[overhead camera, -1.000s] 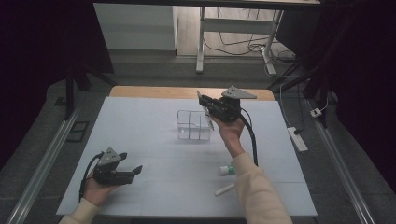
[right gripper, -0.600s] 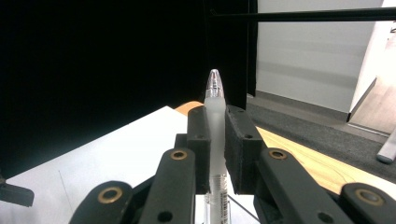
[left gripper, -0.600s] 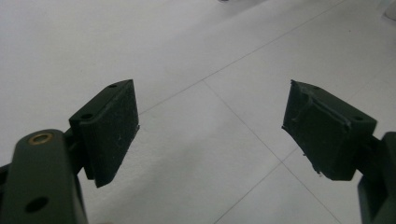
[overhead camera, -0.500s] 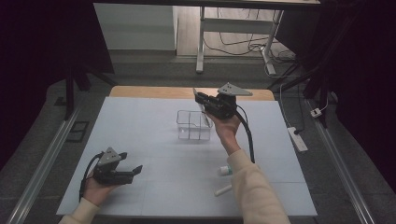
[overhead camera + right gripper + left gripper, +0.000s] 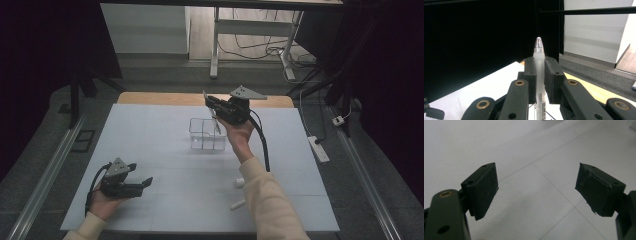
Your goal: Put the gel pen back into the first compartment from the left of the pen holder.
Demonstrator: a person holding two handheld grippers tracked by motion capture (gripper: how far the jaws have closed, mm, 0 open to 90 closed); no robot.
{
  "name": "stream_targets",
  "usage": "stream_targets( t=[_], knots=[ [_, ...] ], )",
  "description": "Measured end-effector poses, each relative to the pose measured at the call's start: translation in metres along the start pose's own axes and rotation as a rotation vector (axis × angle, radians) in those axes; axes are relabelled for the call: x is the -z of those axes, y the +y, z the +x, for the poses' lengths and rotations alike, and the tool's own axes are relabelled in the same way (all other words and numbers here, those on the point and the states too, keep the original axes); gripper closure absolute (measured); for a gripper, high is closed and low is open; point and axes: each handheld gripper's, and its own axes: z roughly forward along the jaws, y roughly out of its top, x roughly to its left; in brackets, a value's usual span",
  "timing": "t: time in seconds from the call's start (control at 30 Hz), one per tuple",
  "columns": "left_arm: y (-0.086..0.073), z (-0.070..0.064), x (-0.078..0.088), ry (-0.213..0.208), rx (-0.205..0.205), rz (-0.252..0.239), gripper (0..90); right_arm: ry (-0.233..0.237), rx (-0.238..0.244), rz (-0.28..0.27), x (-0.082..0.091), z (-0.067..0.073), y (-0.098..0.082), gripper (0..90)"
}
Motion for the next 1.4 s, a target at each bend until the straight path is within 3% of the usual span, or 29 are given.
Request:
stream_targets(
  t=[0.2,0.53,1.4],
  knots=[
    [0.0,0.001,0.0,-0.001,0.004,-0.001,18.1,0.02,-0.037,-0.017,-0.008,-0.001,0.0,80.1],
    [0.002,-0.001,-0.001,-0.006,0.001,-0.004,18.1,0.025,-0.052,-0.023,-0.021,-0.001,0.0,80.1],
    [0.0,0.002,-0.003,-0.012,0.004,0.0,18.1,0.042,-0.032,-0.008,-0.045,0.005,-0.002,80.0]
  ],
)
